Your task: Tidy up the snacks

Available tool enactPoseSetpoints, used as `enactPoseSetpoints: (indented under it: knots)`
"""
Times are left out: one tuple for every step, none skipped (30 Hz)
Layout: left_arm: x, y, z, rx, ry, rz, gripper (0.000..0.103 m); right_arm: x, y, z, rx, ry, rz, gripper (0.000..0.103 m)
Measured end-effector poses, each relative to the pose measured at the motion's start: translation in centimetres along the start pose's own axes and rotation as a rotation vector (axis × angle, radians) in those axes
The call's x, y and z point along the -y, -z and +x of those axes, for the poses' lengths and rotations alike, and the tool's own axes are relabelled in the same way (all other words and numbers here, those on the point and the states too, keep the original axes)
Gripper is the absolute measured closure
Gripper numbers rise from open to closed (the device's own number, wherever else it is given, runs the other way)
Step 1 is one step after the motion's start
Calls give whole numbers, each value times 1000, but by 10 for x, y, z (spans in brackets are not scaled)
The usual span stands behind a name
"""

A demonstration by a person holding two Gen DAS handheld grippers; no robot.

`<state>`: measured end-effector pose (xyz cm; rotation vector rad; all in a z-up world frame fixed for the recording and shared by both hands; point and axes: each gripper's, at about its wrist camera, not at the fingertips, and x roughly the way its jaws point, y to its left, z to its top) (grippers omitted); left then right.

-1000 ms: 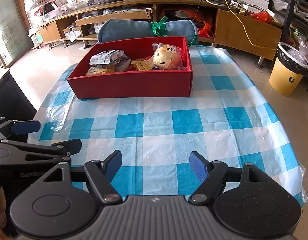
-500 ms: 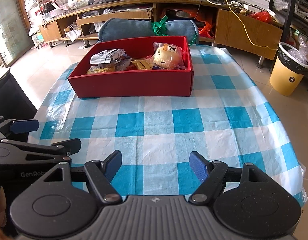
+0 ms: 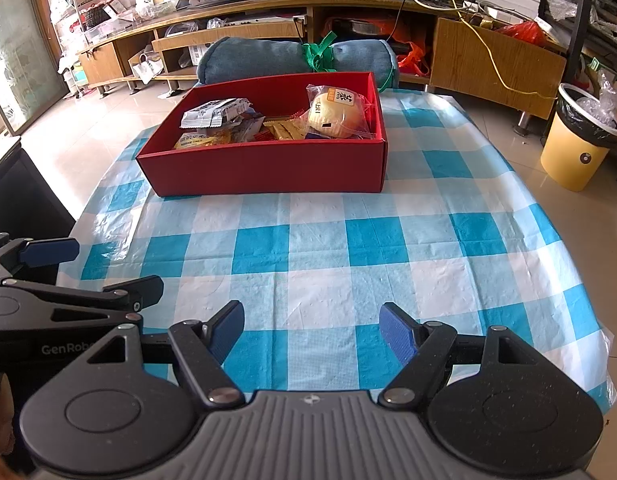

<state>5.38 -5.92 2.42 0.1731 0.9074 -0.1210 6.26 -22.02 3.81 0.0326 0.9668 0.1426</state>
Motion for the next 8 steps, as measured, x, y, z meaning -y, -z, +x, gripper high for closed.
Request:
enactPoseSetpoints:
  knots:
    - [0, 0, 0, 0, 0, -1, 9, 0, 0, 0, 0, 0, -1, 33]
    - [0, 0, 0, 0, 1, -1, 9, -1, 0, 0, 1, 0, -1, 33]
    - [0, 0, 0, -1, 2, -1, 9, -1, 0, 0, 1, 0, -2, 33]
    - [0, 0, 0, 0, 2, -2, 9, 0, 0, 0, 1, 0, -1, 33]
    - [0, 0, 0, -1, 2, -2, 9, 0, 0, 0, 0, -1, -1, 33]
    - [0, 0, 0, -1, 3, -3, 9, -1, 0, 0, 0, -1, -1, 33]
    - [0, 0, 0, 0, 1, -2, 9, 0, 0, 0, 1, 0, -2, 33]
    - [0, 0, 0, 0, 0, -2, 9, 0, 0, 0, 2, 0, -1, 33]
